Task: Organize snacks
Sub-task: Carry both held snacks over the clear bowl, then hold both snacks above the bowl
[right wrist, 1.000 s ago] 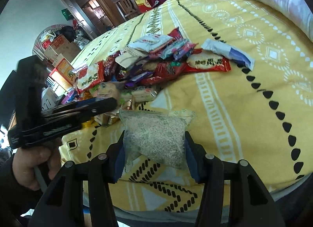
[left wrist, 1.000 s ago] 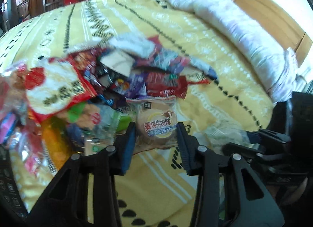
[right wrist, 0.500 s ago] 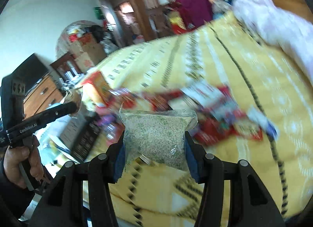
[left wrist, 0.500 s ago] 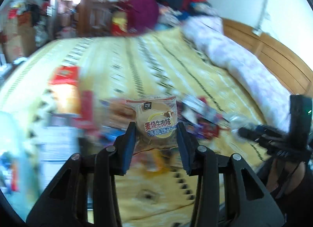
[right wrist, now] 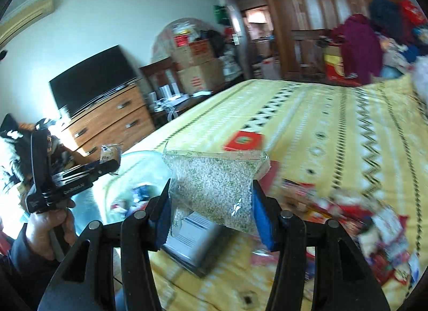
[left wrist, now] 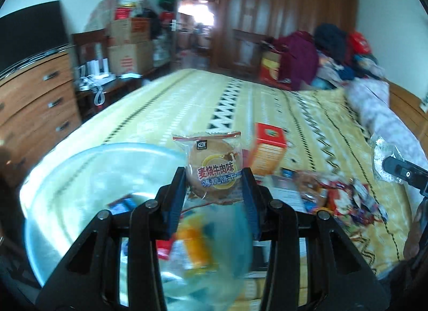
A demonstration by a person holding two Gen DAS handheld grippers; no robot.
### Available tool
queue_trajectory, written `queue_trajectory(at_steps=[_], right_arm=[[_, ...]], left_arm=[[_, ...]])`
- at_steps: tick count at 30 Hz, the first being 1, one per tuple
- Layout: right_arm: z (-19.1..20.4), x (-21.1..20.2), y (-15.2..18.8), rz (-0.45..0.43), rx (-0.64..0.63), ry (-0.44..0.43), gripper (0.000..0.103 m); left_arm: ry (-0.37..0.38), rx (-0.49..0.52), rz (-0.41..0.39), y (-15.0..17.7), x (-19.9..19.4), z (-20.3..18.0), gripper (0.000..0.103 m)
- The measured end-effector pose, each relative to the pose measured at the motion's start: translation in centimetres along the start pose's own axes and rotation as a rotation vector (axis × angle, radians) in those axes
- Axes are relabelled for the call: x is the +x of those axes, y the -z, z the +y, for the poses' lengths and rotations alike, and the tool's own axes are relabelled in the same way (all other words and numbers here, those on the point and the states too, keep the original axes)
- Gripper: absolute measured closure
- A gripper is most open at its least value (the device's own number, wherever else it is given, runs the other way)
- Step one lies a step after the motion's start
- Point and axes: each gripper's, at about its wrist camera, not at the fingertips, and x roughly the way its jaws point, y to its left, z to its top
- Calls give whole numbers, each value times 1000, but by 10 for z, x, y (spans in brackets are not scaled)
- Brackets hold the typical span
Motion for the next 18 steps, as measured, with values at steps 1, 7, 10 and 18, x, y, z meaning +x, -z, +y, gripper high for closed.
queue_trajectory(at_steps=[1,7,10,18], right_arm=[[16,11,-4,9,-21,-19,46],[81,57,-19,52,-91,-107,46],[109,82,-25,83,-119,-138,46],[146,130,-30,139,-163,-180,46]], left_arm=[[-13,-6,-4,1,-1,5,62],[-49,-49,-14,3,-5,32,62],[-52,-71,-10,5,-2,49,62],[-59,-110,19,11,4,76,61]])
